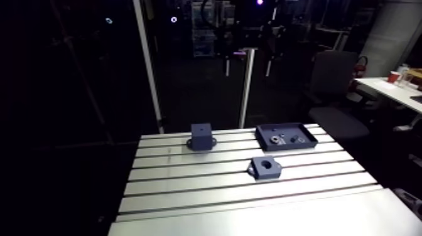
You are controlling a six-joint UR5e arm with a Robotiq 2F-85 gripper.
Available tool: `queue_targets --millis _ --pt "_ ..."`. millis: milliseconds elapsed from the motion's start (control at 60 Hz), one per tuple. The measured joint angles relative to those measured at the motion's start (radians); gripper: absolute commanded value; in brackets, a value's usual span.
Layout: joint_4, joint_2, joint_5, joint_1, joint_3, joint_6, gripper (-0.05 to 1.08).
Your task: Pick up the bearing and press it into the housing until flush.
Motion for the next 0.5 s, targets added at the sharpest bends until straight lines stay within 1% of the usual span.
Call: queue_targets --millis 33,367,500 --pt "0.002 0.000 -0.001 0.005 -0.002 -0.001 0.00" --pt "0.061 0.002 -0.016 0.118 -0.047 -0.020 0.00" --pt "0.076 0.001 -0.021 0.147 -0.058 -0.025 0.00"
